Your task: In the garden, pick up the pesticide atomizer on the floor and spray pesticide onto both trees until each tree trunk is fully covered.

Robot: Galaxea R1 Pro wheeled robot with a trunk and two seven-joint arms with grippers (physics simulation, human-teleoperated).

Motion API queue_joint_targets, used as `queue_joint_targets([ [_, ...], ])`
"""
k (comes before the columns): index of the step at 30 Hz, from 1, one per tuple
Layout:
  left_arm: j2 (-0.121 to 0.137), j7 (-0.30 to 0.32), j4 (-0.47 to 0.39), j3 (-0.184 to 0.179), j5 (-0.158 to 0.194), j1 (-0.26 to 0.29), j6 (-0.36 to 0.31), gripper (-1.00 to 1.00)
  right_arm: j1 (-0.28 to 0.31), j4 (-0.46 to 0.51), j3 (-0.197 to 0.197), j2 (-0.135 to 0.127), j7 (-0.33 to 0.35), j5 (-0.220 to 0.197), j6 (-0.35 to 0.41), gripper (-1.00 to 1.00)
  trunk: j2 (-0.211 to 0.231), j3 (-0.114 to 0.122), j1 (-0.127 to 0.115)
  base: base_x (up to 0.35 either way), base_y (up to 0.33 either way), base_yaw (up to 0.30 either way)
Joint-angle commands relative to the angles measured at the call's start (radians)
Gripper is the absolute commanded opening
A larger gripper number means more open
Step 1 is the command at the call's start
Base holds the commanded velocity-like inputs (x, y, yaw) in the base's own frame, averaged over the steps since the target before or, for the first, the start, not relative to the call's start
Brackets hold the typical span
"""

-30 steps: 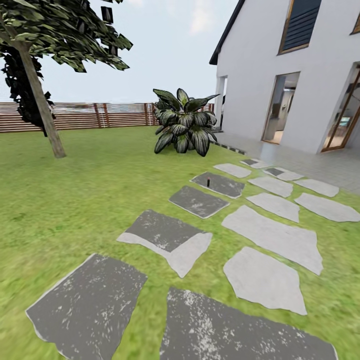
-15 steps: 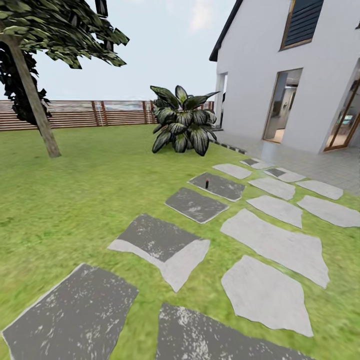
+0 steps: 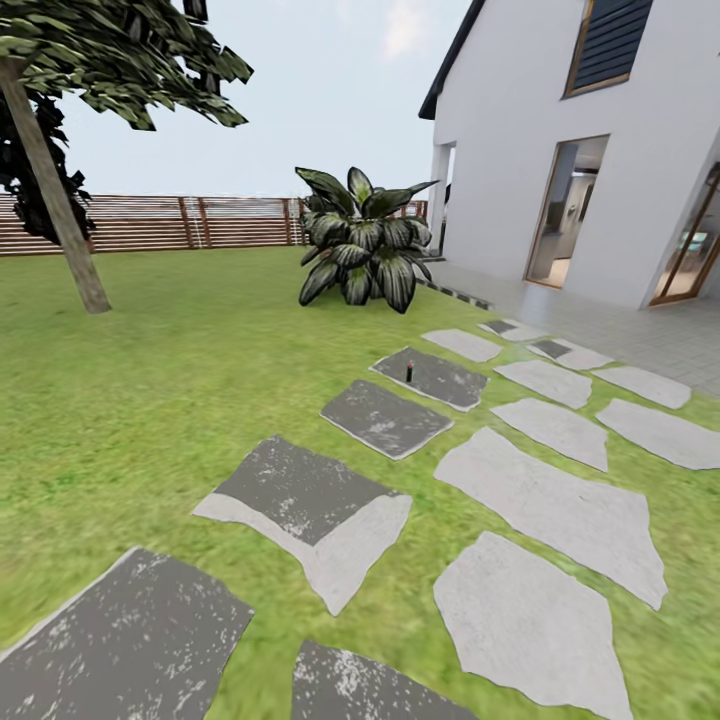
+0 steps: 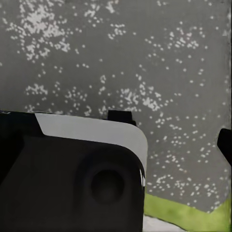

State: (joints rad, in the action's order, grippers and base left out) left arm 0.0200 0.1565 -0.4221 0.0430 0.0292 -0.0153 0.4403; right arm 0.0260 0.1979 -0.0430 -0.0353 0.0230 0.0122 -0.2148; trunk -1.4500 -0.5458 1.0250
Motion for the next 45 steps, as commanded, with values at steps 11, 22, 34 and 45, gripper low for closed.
queue_joint_targets([
  [11,0.0,0.0,0.0,0.0,0.0,0.0,0.0,1.0,-0.001,0.0,0.0,0.0,0.0,0.0,0.0,1.0,0.0,0.0,0.0,0.316,-0.152,0.0],
  [22,0.0,0.0,0.0,0.0,0.0,0.0,0.0,1.0,0.0,0.0,0.0,0.0,0.0,0.0,0.0,1.0,0.0,0.0,0.0,0.327,-0.144,0.0],
  [34,0.0,0.0,0.0,0.0,0.0,0.0,0.0,1.0,0.0,0.0,0.0,0.0,0.0,0.0,0.0,1.0,0.0,0.0,0.0,0.325,-0.147,0.0],
  [45,0.0,0.0,0.0,0.0,0.0,0.0,0.0,1.0,-0.001,0.0,0.0,0.0,0.0,0.0,0.0,1.0,0.0,0.0,0.0,0.307,-0.172,0.0],
])
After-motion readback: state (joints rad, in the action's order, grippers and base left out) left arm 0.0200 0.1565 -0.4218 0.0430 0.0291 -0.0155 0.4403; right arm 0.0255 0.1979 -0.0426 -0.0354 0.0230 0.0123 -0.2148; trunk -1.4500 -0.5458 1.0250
